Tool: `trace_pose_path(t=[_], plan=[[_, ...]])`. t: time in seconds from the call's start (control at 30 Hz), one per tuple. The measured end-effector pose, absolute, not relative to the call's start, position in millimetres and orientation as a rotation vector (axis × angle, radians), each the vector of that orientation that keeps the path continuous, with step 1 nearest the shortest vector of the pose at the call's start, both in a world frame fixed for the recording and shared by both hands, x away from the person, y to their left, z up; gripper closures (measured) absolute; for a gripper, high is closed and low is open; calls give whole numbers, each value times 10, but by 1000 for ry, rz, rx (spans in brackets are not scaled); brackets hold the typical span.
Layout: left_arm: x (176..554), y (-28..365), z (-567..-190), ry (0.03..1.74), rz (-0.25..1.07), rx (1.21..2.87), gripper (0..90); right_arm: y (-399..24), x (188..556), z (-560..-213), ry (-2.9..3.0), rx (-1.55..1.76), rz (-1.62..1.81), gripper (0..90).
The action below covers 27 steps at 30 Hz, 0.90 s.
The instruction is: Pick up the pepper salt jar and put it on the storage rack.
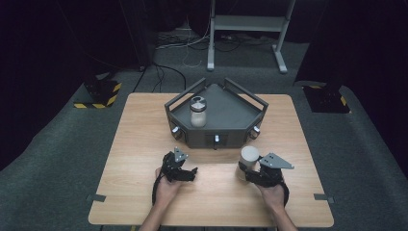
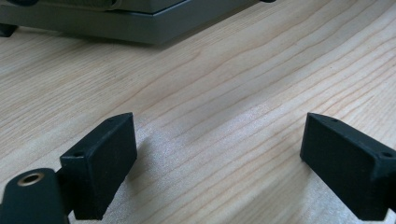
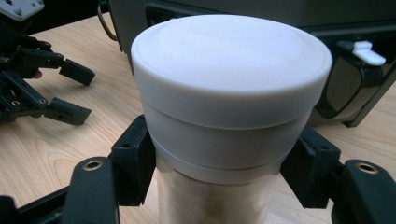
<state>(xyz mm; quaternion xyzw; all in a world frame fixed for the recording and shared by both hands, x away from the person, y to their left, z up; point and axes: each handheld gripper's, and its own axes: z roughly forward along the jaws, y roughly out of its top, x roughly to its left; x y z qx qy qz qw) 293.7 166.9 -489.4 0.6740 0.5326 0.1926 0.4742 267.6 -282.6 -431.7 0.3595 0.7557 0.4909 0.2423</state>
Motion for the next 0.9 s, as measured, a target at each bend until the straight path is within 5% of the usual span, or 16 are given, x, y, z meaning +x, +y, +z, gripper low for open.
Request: trace_pose_path(t=[0.9], plan=[[2937, 1670, -4893, 1302, 471, 1650, 107, -2874, 3030, -3620, 2090, 929, 1434, 345]])
